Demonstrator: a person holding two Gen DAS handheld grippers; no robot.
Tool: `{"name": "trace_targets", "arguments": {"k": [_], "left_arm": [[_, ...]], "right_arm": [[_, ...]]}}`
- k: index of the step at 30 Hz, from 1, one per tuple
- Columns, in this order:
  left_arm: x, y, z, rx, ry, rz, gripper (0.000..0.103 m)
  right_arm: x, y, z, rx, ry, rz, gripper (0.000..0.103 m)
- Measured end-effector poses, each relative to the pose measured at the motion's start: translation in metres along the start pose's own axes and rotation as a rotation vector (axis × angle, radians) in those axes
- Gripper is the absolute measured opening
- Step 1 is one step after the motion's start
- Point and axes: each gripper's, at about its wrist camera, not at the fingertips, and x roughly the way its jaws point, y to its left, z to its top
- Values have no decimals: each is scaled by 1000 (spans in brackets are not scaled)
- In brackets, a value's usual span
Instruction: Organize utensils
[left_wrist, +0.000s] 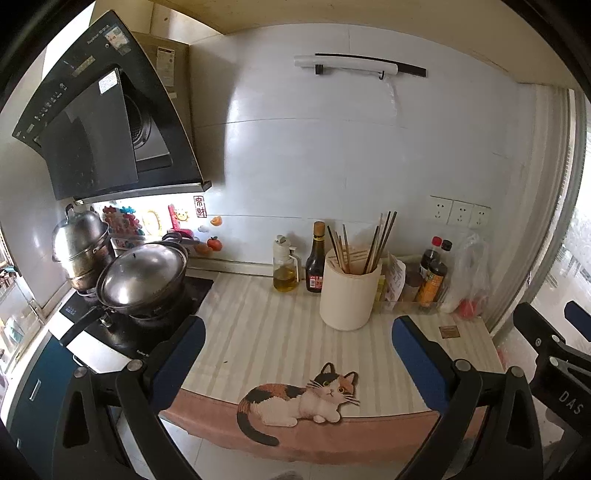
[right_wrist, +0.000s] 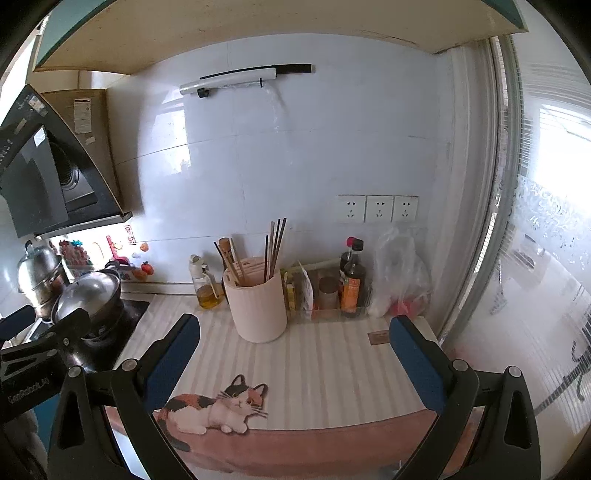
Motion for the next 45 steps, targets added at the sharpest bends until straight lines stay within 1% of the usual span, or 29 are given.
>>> {"name": "trace_targets", "arguments": {"k": [7,11,17,28,45], "left_arm": [[3,-2,4,10,36,7,103],[9,-3,9,12,55,-4,103],[24,-5,17,23,100,-24,103],[37,-6,37,21,112,-19,103],[42,-8,36,28,117,-22,103]], "right_arm": [[2,3,8,-9,11,13,103],[13,5,14,-22,46,25,103],[31,6,26,-30,68,14,103],[55,6,42,-43,101,14,103],[67,5,40,-46,126,29,103]]}}
